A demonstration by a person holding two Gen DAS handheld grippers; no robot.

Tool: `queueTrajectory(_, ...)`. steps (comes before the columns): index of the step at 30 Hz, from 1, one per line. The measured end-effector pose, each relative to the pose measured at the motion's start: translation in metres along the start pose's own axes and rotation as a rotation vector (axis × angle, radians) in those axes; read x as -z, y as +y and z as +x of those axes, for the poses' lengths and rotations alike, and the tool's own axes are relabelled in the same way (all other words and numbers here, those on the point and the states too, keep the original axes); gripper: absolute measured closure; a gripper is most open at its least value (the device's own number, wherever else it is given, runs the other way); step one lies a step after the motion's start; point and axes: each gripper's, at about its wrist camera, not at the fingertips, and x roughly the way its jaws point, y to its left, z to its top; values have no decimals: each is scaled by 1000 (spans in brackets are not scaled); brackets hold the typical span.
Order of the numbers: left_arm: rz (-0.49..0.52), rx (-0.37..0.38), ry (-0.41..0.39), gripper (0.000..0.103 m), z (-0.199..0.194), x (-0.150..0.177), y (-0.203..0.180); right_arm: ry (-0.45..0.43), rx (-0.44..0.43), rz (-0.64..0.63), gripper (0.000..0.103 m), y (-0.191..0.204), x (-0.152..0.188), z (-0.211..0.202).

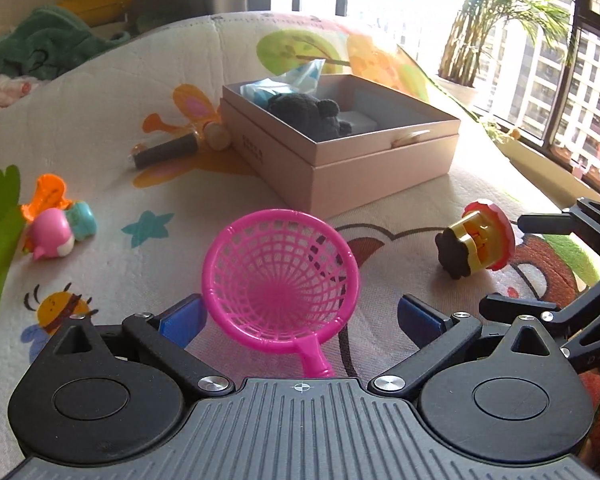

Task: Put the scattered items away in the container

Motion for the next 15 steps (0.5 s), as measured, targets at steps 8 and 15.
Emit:
queueTrajectory(8,-53,-32,-16,0,-20,4,2,24,5,-37,32,12,-26,22)
queueTrajectory(15,-18,-143,-12,0,-1,-4,-14,36,-6,-49,60,9,-24,10)
